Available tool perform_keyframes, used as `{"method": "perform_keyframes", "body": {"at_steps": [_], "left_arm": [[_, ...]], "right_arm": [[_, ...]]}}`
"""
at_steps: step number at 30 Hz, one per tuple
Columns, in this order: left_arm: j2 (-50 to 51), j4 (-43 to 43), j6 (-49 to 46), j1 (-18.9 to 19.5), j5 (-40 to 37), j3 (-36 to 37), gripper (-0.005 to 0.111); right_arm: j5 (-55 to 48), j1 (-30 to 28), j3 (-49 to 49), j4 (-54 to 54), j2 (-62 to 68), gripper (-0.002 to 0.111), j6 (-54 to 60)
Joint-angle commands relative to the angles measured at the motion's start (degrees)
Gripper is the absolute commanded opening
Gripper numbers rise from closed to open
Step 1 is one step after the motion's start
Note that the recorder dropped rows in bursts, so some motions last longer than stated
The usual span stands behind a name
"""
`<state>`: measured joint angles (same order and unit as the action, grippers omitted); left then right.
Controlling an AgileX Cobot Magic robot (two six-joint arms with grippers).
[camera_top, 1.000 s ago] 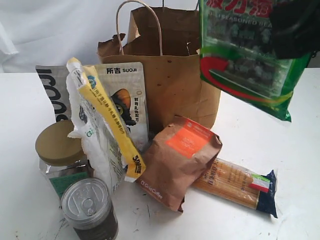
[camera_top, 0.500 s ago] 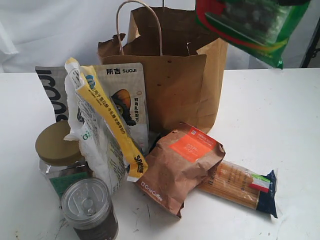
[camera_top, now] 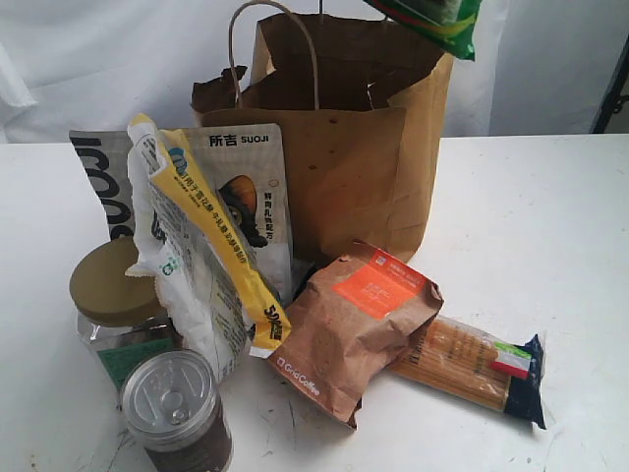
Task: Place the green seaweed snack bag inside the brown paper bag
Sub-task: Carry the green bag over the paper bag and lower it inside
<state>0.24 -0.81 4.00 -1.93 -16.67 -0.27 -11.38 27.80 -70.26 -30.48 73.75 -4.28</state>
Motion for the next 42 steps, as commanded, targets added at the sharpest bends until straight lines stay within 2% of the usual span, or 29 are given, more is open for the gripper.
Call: {"method": "perform_keyframes", "body": {"at_steps": [1,12,21,25,28,32,38,42], "left_arm": [[-0.2,0.0,0.1,-0.3,0.5,0.3,0.001],[-0.2,0.0,0.1,-0.3,0.5,0.3,0.001],[-0.2,0.0,0.1,-0.3,0.5,0.3,0.001],[-0.2,0.0,0.1,-0.3,0.5,0.3,0.001],[-0.2,0.0,0.1,-0.3,0.5,0.3,0.001],[-0.2,0.0,0.1,-0.3,0.5,0.3,0.001],[-0.2,0.0,0.1,-0.3,0.5,0.3,0.001],[-0.2,0.0,0.1,-0.3,0.5,0.3,0.001]], "right_arm": [[11.4,-3.8,-0.3,-1.1,3.7,0.000,0.2],[25.9,-5.7,-0.3,-2.5,11.7,0.000,-5.6],[25.1,-5.7,0.5,-9.0,10.6,0.000,-13.1],[28.6,-5.7,4.7,-19.4,10.8,0.000,-21.3],[29.3,-6.7,5.3,-21.2,11.1,0.000,-23.3],[22.5,-6.8,5.3,-26.1,11.1,0.000,-27.9],[21.8,-6.8,5.7,-30.1,10.4,0.000,-34.5],[26.4,-6.8,7.8,-35.6,11.2,0.000,-40.7]]}}
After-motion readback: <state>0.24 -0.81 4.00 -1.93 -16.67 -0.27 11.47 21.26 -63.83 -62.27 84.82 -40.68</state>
